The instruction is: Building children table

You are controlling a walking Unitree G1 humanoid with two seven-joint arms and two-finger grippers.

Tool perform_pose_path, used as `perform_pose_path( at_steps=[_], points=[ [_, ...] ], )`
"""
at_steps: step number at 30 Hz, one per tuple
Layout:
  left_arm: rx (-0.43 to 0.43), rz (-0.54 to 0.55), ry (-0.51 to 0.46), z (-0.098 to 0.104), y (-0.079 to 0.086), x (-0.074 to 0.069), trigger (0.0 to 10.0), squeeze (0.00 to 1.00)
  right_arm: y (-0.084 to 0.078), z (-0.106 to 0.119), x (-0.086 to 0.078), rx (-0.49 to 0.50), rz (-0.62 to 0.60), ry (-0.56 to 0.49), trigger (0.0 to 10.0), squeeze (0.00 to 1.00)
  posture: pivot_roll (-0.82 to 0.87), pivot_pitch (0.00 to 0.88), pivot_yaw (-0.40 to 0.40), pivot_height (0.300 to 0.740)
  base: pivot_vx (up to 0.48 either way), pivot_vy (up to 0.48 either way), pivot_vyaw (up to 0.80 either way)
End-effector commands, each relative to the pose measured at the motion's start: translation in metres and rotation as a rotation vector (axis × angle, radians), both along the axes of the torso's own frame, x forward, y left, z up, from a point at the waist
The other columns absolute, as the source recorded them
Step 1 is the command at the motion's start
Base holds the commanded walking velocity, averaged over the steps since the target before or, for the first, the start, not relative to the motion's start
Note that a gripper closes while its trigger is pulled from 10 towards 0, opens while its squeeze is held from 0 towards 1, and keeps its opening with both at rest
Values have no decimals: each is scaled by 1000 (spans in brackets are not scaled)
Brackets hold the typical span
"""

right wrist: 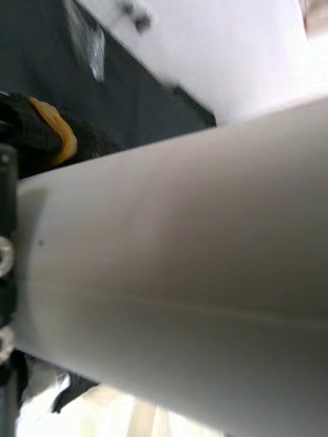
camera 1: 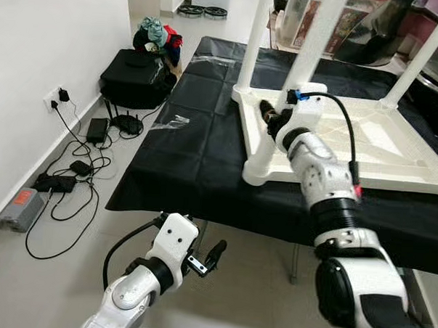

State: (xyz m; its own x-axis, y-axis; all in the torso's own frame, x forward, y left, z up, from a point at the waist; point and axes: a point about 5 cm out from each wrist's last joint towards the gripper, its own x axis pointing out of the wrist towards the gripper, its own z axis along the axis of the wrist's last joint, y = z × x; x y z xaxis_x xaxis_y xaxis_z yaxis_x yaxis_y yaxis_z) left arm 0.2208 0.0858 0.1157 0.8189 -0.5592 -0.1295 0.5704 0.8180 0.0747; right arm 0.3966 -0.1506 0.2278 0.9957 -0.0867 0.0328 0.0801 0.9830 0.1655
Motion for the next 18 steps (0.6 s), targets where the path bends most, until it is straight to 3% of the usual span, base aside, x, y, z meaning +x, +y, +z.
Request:
perform_pose_path(
  at_steps=[1, 4, 6, 7, 8, 9, 13, 14, 17, 18],
  points=[
    [13, -6, 5, -2, -1, 0, 10000, 0, -15, -3, -9, 36, -205, 23, 0, 0, 163, 52, -110, 740, 0, 0, 0],
    [14, -6, 5, -3, -1, 0, 10000, 0, 0, -3, -15, 59, -240, 38, 0, 0, 165, 50, -111, 740, 0, 0, 0],
    [14, -6, 5, -3, -1, 0, 10000, 0, 0, -3, -15, 59, -240, 38, 0, 0, 165, 50, -111, 740, 0, 0, 0],
    [14, -6, 6, -3, -1, 0, 10000, 0, 10, -3, -14, 76, -208, 49, 10000, 0, 168, 53, -113, 740, 0, 0, 0],
    [14, -5, 6, -3, -1, 0, 10000, 0, 19, -1, -12, 73, -153, 44, 10000, 0, 169, 52, -114, 740, 0, 0, 0],
    [13, -5, 7, -3, -1, 0, 10000, 0, 24, 2, -10, 61, -110, 28, 10000, 1000, 169, 52, -114, 740, 0, 0, 0],
    [13, -4, 7, -3, -1, 0, 10000, 0, 27, 3, -9, 52, -85, 16, 10000, 1000, 169, 52, -114, 740, 0, 0, 0],
    [13, -4, 8, -3, -1, 0, 10000, 0, 29, 9, -7, 62, -14, -27, 10000, 0, 163, 57, -114, 740, 0, 0, 0],
    [12, -4, 9, -3, -1, 0, 10000, 0, 30, 13, -6, 73, 33, -56, 10000, 0, 163, 57, -116, 740, 0, 0, 0],
    [12, -4, 9, -3, -1, 0, 10000, 0, 37, 21, -4, 101, 265, -93, 10000, 0, 162, 57, -114, 740, 0, 0, 0]
  ],
)
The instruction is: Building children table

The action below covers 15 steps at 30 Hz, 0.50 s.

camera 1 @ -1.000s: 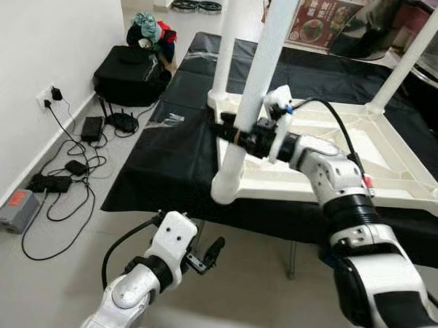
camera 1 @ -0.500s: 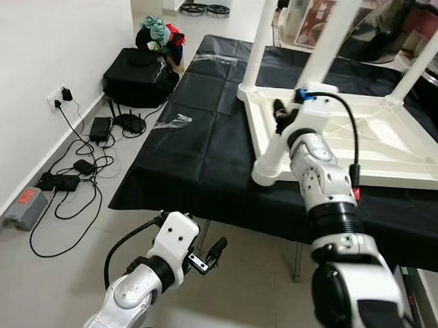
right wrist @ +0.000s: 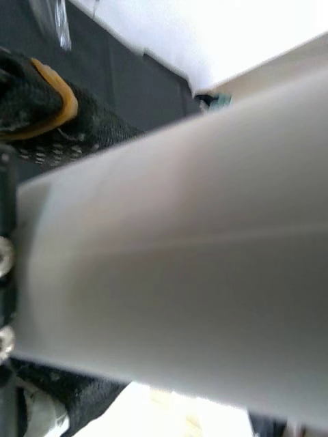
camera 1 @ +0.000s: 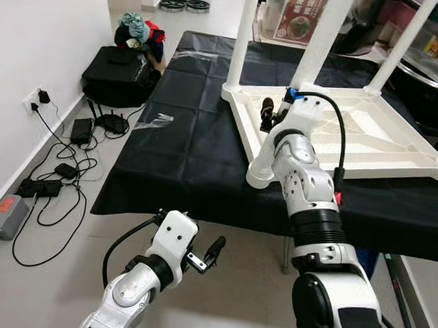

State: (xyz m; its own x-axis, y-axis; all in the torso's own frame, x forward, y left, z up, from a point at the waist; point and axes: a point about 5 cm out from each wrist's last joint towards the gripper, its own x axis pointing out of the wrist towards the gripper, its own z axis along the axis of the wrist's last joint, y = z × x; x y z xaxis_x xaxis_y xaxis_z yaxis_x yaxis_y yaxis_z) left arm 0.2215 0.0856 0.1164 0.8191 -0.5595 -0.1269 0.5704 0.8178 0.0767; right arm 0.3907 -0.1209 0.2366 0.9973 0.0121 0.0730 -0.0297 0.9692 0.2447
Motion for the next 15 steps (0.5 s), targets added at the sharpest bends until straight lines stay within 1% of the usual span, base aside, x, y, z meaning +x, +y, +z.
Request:
perform_pose_path(
  at_steps=[1, 2, 3, 4, 5, 6, 7, 8, 10, 11, 12, 13, 15],
  points=[
    [12, -3, 12, -3, -1, 0, 10000, 0, 8, 12, 2, 20, 160, -55, 10000, 0, 162, 57, -114, 740, 0, 0, 0],
    [11, -5, 11, -3, -1, 0, 10000, 0, 12, 18, 2, 19, 357, -87, 10000, 0, 162, 57, -114, 740, 0, 0, 0],
    [11, -4, 11, -3, -1, 0, 10000, 0, 13, 20, -3, -5, 562, -108, 10000, 0, 160, 57, -116, 740, 0, 0, 0],
    [11, -4, 11, -3, -1, 0, 10000, 0, 13, 20, -3, -5, 562, -108, 10000, 0, 160, 57, -116, 740, 0, 0, 0],
    [11, -5, 11, -3, -1, 0, 10000, 0, 10, 19, -9, -43, 719, -116, 10000, 0, 164, 58, -118, 740, 0, 0, 0],
    [11, -5, 11, -3, -1, 0, 10000, 0, 10, 19, -9, -43, 719, -116, 10000, 0, 164, 58, -118, 740, 0, 0, 0],
    [12, -5, 10, -3, -1, 0, 10000, 0, 5, 15, -16, -92, 858, -112, 10000, 0, 166, 58, -119, 740, 0, 0, 0],
    [13, -4, 10, -3, -1, 0, 10000, 0, 2, 11, -23, -129, 965, -109, 10000, 0, 166, 58, -119, 740, 0, 0, 0],
    [13, -4, 10, -3, -1, 0, 10000, 0, 2, 11, -23, -129, 965, -109, 10000, 0, 166, 58, -119, 740, 0, 0, 0],
    [13, -3, 8, -3, -1, 0, 10000, 0, -1, 6, -31, -171, 1063, -102, 10000, 0, 172, 59, -121, 740, 0, 0, 0],
    [13, -3, 8, -3, -1, 0, 10000, 0, -1, 6, -31, -171, 1063, -102, 10000, 0, 172, 59, -121, 740, 0, 0, 0],
    [14, -1, 7, -3, -1, 0, 10000, 0, -3, 2, -37, -175, 1151, -89, 10000, 0, 175, 62, -118, 740, 0, 0, 0],
    [14, -1, 7, -3, -1, 0, 10000, 0, -3, 2, -37, -175, 1151, -89, 10000, 0, 175, 62, -118, 740, 0, 0, 0]
  ],
)
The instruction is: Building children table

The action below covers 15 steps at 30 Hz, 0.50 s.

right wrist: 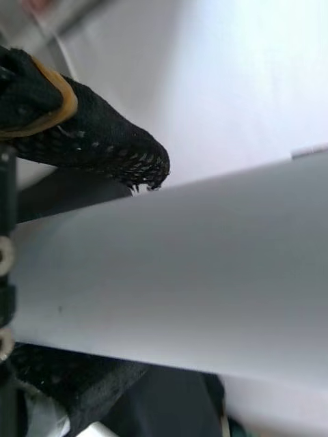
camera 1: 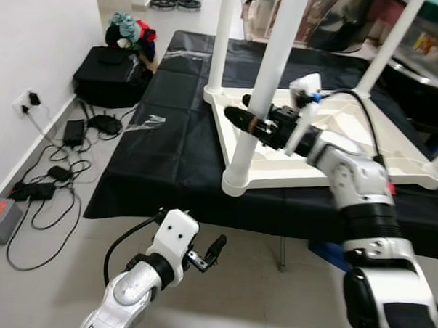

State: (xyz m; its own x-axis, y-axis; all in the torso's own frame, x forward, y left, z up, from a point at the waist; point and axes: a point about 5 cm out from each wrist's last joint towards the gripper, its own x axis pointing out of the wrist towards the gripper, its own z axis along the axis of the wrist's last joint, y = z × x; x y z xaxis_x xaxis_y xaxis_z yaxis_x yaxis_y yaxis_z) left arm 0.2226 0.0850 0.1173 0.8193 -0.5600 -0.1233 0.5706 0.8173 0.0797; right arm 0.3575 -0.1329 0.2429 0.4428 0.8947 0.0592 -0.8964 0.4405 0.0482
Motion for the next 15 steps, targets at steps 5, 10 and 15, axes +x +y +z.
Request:
perform_pose_path(
  at_steps=[5, 10, 15],
  points=[
    [13, 3, 14, -4, 0, -2, 10000, 0, 12, -9, -11, -7, 181, 48, 10000, 0, 172, 63, -117, 740, 0, 0, 0],
    [13, 2, 16, -5, 0, -2, 10000, 0, 12, -11, -7, -11, 202, 48, 0, 0, 173, 60, -117, 740, 0, 0, 0],
    [12, 2, 15, -5, 0, -2, 10000, 0, 10, -12, -1, -16, 166, 49, 0, 0, 174, 58, -116, 740, 0, 0, 0]
  ],
)
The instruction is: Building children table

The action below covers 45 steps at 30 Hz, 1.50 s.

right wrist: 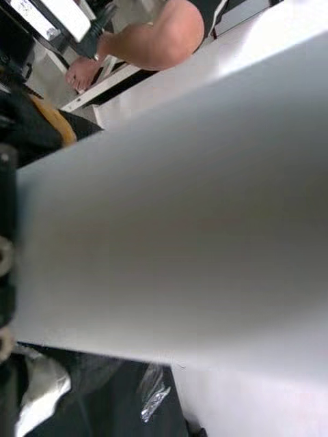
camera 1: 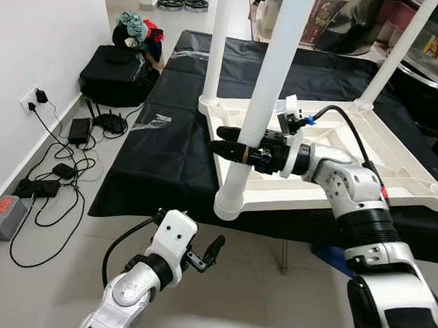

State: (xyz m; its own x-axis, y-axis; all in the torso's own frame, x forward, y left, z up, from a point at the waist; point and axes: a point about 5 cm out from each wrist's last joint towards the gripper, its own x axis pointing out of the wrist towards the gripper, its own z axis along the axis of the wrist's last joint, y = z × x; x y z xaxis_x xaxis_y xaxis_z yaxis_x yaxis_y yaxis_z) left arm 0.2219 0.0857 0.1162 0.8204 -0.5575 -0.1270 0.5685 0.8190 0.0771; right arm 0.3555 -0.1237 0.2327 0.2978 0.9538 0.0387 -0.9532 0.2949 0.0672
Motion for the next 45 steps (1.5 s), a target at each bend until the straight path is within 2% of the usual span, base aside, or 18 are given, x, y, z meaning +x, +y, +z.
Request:
perform_pose_path(
  at_steps=[1, 8, 12, 14, 15, 17, 25, 26, 27, 28, 29, 34, 35, 39, 40, 41, 43, 45],
  points=[
    [13, -1, 12, -4, -1, -2, 10000, 0, -4, -1, 10, 0, -123, 7, 0, 0, 171, 53, -115, 740, 0, 0, 0],
    [14, -6, 14, -5, -1, -2, 10000, 0, -25, 4, 40, 45, -671, 27, 0, 0, 169, 46, -113, 740, 0, 0, 0],
    [15, -7, 14, -5, -1, -2, 10000, 0, -27, 4, 42, 60, -723, 39, 0, 0, 169, 46, -113, 740, 0, 0, 0],
    [16, -9, 15, -5, -1, -2, 10000, 0, -39, -2, 47, 78, -970, 92, 0, 0, 170, 44, -113, 740, 0, 0, 0],
    [16, -9, 15, -5, -1, -2, 10000, 0, -39, -2, 47, 78, -970, 92, 0, 0, 170, 44, -113, 740, 0, 0, 0],
    [17, -10, 14, -5, -1, -2, 10000, 0, -59, -13, 44, 65, -1327, 126, 0, 0, 167, 44, -113, 740, 0, 0, 0],
    [19, -11, 10, -5, -2, -1, 10000, 0, -61, -23, 31, 135, -1656, 199, 0, 0, 166, 47, -114, 740, 0, 0, 0],
    [18, -12, 9, -4, -2, 0, 10000, 0, -53, -24, 32, 151, -1645, 235, 5765, 0, 169, 45, -116, 740, 0, 0, 0],
    [18, -12, 9, -4, -2, 0, 10000, 0, -53, -24, 32, 151, -1645, 235, 5765, 0, 169, 45, -116, 740, 0, 0, 0],
    [18, -11, 9, -4, -2, 0, 10000, 0, -41, -21, 36, 159, -1580, 246, 10000, 0, 169, 46, -117, 740, 0, 0, 0],
    [17, -10, 9, -4, -2, 0, 10000, 0, -25, -17, 41, 190, -1444, 247, 10000, 1000, 163, 49, -115, 740, 0, 0, 0],
    [18, -10, 8, -4, -2, 0, 10000, 0, -10, 2, 45, 266, -1284, 198, 10000, 992, 167, 50, -118, 740, 0, 0, 0],
    [19, -8, 8, -4, -2, 0, 10000, 0, -5, 5, 46, 270, -1220, 189, 10000, 0, 163, 50, -117, 740, 0, 0, 0],
    [18, -7, 9, -4, -2, 0, 10000, 0, 15, 15, 43, 272, -964, 180, 10000, 0, 164, 51, -119, 740, 0, 0, 0],
    [18, -7, 9, -4, -2, 0, 10000, 0, 26, 17, 35, 220, -752, 128, 10000, 0, 161, 50, -117, 740, 0, 0, 0],
    [18, -7, 9, -4, -2, 0, 10000, 0, 26, 17, 35, 220, -752, 128, 10000, 0, 161, 50, -117, 740, 0, 0, 0],
    [19, -7, 7, -4, -2, 0, 10000, 0, 31, 7, 13, 67, -371, 42, 10000, 0, 167, 51, -122, 740, 0, 0, 0],
    [19, -7, 6, -4, -2, 0, 10000, 0, 29, 2, 6, 12, -278, 17, 10000, 0, 167, 51, -122, 740, 0, 0, 0]
  ],
)
